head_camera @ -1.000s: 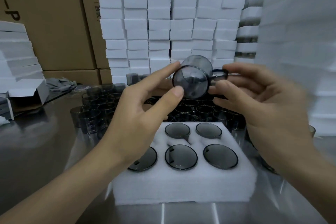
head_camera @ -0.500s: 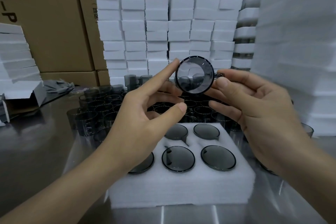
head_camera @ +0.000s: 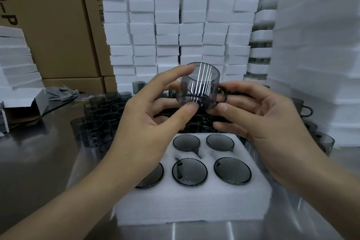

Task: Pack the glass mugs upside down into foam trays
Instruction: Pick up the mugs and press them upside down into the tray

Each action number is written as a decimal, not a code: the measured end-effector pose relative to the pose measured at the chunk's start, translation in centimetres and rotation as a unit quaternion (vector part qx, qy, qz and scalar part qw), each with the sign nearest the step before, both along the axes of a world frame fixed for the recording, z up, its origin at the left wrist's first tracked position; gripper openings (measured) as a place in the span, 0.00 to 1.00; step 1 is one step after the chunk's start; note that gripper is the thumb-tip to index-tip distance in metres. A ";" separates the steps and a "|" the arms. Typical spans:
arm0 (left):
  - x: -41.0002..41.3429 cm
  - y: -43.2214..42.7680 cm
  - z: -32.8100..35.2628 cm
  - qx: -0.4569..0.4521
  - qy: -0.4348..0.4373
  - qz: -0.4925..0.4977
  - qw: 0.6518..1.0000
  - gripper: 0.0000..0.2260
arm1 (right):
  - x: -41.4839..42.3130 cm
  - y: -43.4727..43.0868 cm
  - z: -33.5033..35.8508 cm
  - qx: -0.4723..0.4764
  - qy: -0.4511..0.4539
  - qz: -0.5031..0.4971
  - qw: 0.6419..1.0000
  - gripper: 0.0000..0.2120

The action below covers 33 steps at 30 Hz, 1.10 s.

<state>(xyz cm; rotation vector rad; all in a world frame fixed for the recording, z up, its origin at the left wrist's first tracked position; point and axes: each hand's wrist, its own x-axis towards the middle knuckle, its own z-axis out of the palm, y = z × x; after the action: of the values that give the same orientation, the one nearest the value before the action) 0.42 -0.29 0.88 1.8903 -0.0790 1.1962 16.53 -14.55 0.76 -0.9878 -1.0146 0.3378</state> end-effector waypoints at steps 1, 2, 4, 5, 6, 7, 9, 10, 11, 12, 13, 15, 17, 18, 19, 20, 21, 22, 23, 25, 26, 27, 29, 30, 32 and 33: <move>0.1 0.1 -0.1 0.009 -0.001 0.008 1.000 0.27 | -0.2 0.0 -0.1 -0.002 -0.007 0.003 1.000 0.16; 0.1 0.2 -0.1 0.013 0.001 0.011 1.000 0.29 | -0.3 0.0 -0.1 -0.002 -0.013 0.003 1.000 0.17; 0.2 0.4 -0.2 0.016 0.009 0.005 1.000 0.31 | -0.5 0.0 -0.2 0.004 -0.022 -0.003 1.000 0.20; 0.2 0.5 -0.1 0.018 0.009 0.001 1.000 0.31 | -0.6 0.0 -0.1 0.006 -0.029 -0.005 1.000 0.22; 0.2 0.5 0.0 0.022 0.005 -0.002 1.000 0.30 | -0.6 0.0 -0.1 0.006 -0.041 -0.002 0.999 0.24; 0.1 0.6 0.0 0.025 0.002 -0.003 1.000 0.30 | -0.7 0.0 -0.1 0.005 -0.064 0.002 0.998 0.27; 0.1 0.7 0.0 0.028 0.002 -0.006 1.000 0.28 | -0.8 -0.1 -0.2 0.005 -0.136 -0.008 0.991 0.32; 0.1 0.7 0.0 0.029 0.006 -0.006 1.000 0.28 | -0.9 -0.2 -0.2 0.010 -0.165 -0.025 0.986 0.33; 0.1 0.7 -0.1 0.029 0.012 -0.005 0.999 0.28 | -1.0 -0.2 -0.3 0.017 -0.183 -0.049 0.982 0.32; 0.1 0.6 -0.1 0.030 0.019 -0.002 0.999 0.28 | -1.1 -0.3 -0.3 0.023 -0.204 -0.085 0.975 0.31; 0.1 0.5 -0.2 0.034 0.022 0.006 0.999 0.28 | -1.1 -0.4 -0.3 0.023 -0.234 -0.135 0.963 0.30; 0.0 0.4 -0.2 0.069 0.019 0.045 0.996 0.32 | -1.2 -0.5 -0.3 0.014 -0.309 -0.231 0.923 0.29; -0.4 0.4 0.0 0.152 0.008 0.106 0.983 0.32 | -1.1 -0.6 -0.4 0.021 -0.361 -0.267 0.893 0.30; -0.5 0.3 0.1 0.194 0.002 0.132 0.972 0.31 | -1.1 -0.6 -0.4 0.027 -0.378 -0.271 0.885 0.30; -0.6 0.3 0.3 0.217 -0.005 0.150 0.964 0.29 | -1.1 -0.6 -0.4 0.033 -0.387 -0.269 0.882 0.30; -0.7 0.3 0.4 0.218 -0.010 0.156 0.963 0.27 | -1.1 -0.6 -0.4 0.038 -0.387 -0.261 0.884 0.30; -0.7 0.3 0.5 0.203 -0.008 0.148 0.968 0.27 | -1.0 -0.7 -0.3 0.038 -0.381 -0.249 0.890 0.30; -0.6 0.3 0.5 0.184 -0.001 0.129 0.974 0.26 | -1.0 -0.7 -0.2 0.034 -0.371 -0.238 0.897 0.30; -0.5 0.3 0.5 0.165 0.010 0.104 0.981 0.27 | -1.0 -0.7 -0.1 0.026 -0.359 -0.228 0.905 0.30; -0.4 0.1 0.4 0.139 0.028 0.071 0.987 0.29 | -1.0 -0.8 0.1 0.010 -0.344 -0.216 0.914 0.29; -0.4 0.1 0.3 0.137 0.027 0.075 0.987 0.30 | -1.0 -0.8 0.1 0.005 -0.345 -0.218 0.913 0.29; -0.4 0.0 0.2 0.146 0.020 0.090 0.985 0.31 | -1.0 -0.8 0.1 0.003 -0.353 -0.226 0.908 0.29; -0.5 -0.2 0.2 0.180 0.006 0.123 0.976 0.31 | -1.0 -0.8 0.0 0.004 -0.387 -0.259 0.885 0.30; -0.5 -0.2 0.2 0.187 0.006 0.130 0.974 0.30 | -1.1 -0.8 -0.1 0.006 -0.401 -0.271 0.875 0.31; -0.6 0.0 0.4 0.170 0.014 0.123 0.978 0.27 | -1.1 -0.8 -0.2 0.008 -0.413 -0.271 0.869 0.33; -0.5 0.0 0.5 0.156 0.020 0.112 0.981 0.27 | -1.2 -0.7 -0.3 0.003 -0.409 -0.260 0.875 0.33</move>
<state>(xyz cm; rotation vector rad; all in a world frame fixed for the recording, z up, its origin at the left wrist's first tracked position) -0.13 -0.26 1.39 2.2428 -0.0332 1.3588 15.37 -15.25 0.48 -1.3918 -1.4332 -0.5922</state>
